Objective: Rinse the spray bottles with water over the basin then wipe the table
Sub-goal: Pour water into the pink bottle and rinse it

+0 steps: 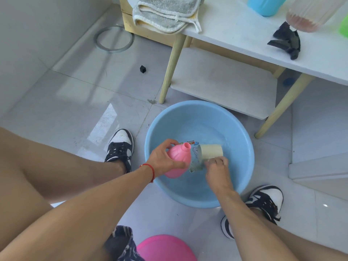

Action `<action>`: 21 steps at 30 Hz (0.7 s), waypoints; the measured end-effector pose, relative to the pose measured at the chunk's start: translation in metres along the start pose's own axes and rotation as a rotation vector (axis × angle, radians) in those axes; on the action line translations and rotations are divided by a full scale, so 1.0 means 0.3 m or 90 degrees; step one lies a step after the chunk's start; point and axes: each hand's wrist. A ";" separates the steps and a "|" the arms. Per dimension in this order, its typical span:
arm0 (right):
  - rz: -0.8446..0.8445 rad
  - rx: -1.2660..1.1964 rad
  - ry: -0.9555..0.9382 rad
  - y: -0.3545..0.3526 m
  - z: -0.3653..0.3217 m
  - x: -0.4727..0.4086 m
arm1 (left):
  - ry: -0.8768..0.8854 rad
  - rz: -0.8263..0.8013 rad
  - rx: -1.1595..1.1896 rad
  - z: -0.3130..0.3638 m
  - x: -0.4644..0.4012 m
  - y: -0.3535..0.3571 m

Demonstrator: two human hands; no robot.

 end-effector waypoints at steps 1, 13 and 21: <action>0.001 -0.081 -0.009 -0.005 -0.007 0.000 | -0.002 0.000 0.000 0.000 0.001 0.001; 0.083 -0.752 0.278 -0.166 -0.042 0.002 | 0.026 -0.006 -0.002 -0.013 -0.002 0.000; 0.179 -0.664 0.191 -0.325 -0.088 0.038 | 0.042 -0.002 -0.025 -0.017 -0.011 0.002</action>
Point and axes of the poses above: each hand's wrist, its own x-axis away from the middle knuckle, its own y-axis out of the palm, z = x × y, and after that the axes turned 12 degrees about -x, right-handed
